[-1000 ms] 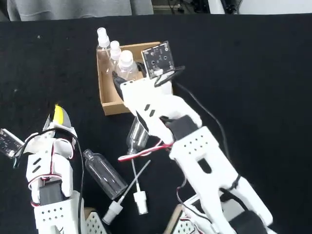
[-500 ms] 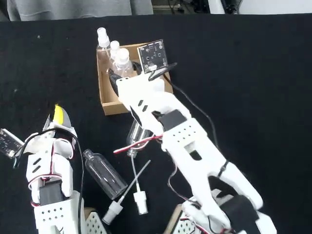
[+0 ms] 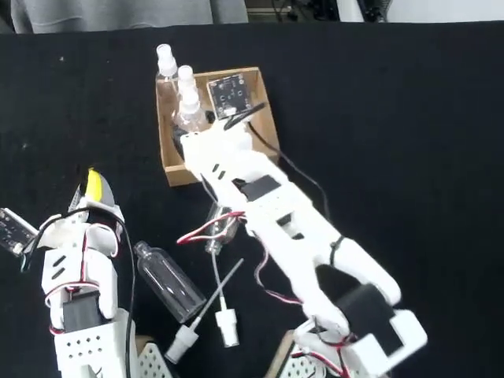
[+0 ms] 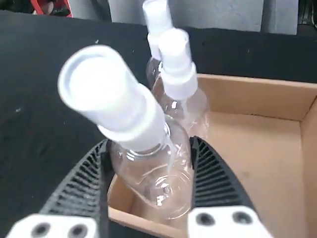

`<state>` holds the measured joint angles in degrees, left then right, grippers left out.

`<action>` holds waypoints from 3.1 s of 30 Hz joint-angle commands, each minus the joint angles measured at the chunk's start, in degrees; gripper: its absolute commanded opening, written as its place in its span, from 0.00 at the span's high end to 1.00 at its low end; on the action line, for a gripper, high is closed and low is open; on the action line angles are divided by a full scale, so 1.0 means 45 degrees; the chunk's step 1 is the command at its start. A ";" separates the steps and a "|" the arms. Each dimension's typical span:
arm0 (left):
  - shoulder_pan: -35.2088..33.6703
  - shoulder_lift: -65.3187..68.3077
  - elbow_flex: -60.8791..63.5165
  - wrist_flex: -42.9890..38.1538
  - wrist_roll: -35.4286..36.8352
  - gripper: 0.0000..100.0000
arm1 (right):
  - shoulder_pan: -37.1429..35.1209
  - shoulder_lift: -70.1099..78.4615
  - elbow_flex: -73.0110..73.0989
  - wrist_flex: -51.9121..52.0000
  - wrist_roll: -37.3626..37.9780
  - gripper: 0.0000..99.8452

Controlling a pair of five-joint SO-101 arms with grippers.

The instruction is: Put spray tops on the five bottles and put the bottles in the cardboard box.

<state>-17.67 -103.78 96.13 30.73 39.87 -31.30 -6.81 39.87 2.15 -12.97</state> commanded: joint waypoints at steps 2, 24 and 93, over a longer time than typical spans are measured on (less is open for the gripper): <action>-0.0068 -0.0039 0.0283 -0.0352 -0.0020 0.90 | -0.0410 0.0303 -0.0987 -0.0742 -0.0059 0.92; -0.0049 -0.0078 0.0283 -0.0020 -0.0039 0.90 | -0.0449 0.2354 -0.1553 -0.0742 -0.0039 0.92; -0.0049 -0.0078 0.0283 -0.0020 -0.0039 0.90 | -0.1309 0.0479 -0.1670 0.3868 0.0449 0.60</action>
<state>-17.67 -103.78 96.13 30.73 39.87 -36.48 1.45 35.03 15.78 -11.56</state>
